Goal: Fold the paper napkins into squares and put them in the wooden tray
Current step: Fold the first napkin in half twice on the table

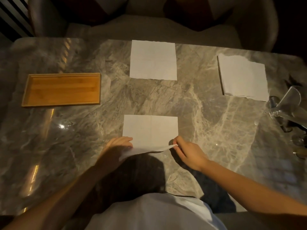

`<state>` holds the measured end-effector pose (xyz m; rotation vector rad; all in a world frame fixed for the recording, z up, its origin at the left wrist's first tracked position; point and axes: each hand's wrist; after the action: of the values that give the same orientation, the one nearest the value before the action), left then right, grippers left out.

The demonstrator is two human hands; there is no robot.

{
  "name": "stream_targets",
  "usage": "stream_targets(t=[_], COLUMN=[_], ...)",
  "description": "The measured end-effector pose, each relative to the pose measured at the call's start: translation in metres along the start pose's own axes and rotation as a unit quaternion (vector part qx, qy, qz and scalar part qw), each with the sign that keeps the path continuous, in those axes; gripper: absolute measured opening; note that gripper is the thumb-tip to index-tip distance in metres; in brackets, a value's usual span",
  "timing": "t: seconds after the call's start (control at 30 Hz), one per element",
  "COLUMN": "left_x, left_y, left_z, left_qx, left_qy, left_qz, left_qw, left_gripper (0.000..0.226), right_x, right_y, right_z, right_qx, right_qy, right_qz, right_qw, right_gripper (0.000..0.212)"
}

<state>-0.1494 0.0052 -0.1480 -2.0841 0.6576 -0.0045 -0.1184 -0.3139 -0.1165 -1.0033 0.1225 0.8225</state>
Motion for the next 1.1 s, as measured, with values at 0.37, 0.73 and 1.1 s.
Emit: stream_targets(t=[0.37,0.73,1.1], left_x=[0.003,0.007,0.015], left_y=[-0.004,0.009,0.009], left_z=[-0.017,-0.02,-0.023], left_qx=[-0.059,-0.032,-0.046], left_qy=[-0.037,-0.204,-0.187], left_qz=[-0.05,-0.069,-0.085], left_qw=[0.996,0.976,0.978], left_gripper=[0.027,0.02,0.024], right_x=[0.003,0.01,0.008], right_y=[0.009,0.013,0.017], right_z=[-0.01,-0.005,-0.007], right_qx=[0.005,0.109,0.074], right_qy=[-0.003,0.138,0.185], right_qz=[-0.025,-0.104,-0.104], right_qw=[1.0,0.979,0.974], right_gripper=[0.02,0.006,0.002])
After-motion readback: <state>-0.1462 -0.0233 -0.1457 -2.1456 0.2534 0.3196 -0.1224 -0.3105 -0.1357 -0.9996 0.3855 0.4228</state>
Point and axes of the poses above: each hand's wrist, its own x-axis towards the middle knuckle, its own y-axis out of the palm, z = x × y, and after that the axes turned 10 degrees about z, right-handed
